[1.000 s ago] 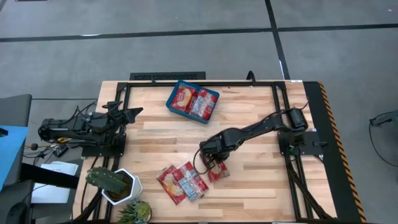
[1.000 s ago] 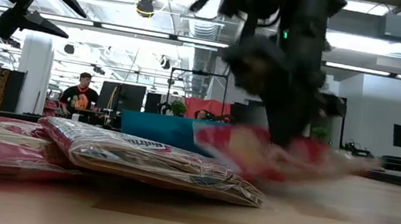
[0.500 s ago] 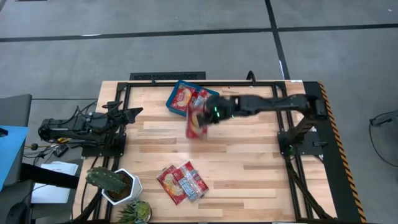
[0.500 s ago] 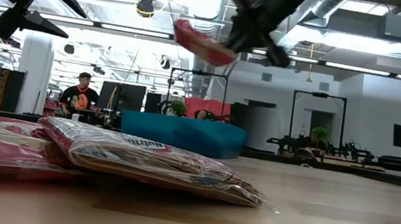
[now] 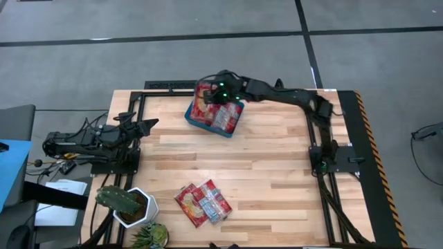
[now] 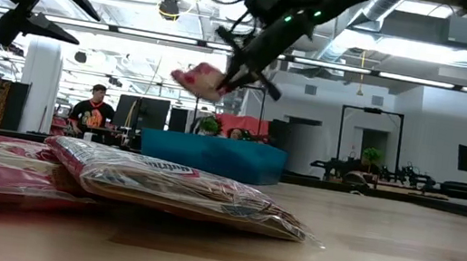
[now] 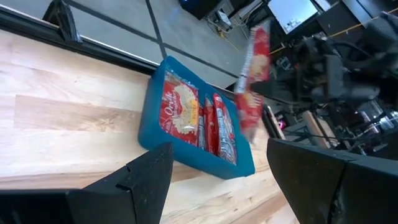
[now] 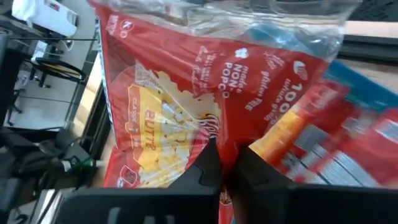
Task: Sort popcorn bags into baskets
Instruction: Put the red popcorn bag into the blue bin
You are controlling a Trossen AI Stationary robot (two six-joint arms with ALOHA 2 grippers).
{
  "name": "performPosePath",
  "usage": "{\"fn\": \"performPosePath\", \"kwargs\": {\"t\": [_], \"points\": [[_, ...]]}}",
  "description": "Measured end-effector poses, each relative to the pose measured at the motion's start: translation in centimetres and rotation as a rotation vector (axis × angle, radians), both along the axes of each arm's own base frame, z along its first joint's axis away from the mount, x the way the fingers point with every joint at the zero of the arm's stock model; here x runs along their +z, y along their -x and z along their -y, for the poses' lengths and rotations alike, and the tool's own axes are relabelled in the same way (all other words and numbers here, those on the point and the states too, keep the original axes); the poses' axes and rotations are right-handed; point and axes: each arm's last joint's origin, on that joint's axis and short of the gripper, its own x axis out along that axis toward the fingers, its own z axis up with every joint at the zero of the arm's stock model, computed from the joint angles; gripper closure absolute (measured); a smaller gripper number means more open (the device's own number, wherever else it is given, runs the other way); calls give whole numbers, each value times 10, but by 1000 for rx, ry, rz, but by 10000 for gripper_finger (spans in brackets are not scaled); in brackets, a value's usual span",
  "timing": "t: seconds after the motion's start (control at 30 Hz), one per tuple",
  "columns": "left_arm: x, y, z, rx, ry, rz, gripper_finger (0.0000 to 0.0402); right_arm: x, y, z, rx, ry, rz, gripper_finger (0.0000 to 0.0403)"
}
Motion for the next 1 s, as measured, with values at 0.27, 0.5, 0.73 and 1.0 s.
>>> {"fn": "performPosePath", "kwargs": {"t": [0.27,0.5,0.73,1.0], "points": [[0,0,0,11,1,4,152,-36,-30,15,-59,-72,-32,373],[0,0,0,13,12,15,152,-58,-32,22,-176,-141,-61,367],[0,0,0,14,11,14,152,-60,-28,31,-185,-125,-78,355],[0,0,0,12,4,7,152,-62,-25,32,-174,-120,-114,310]]}}
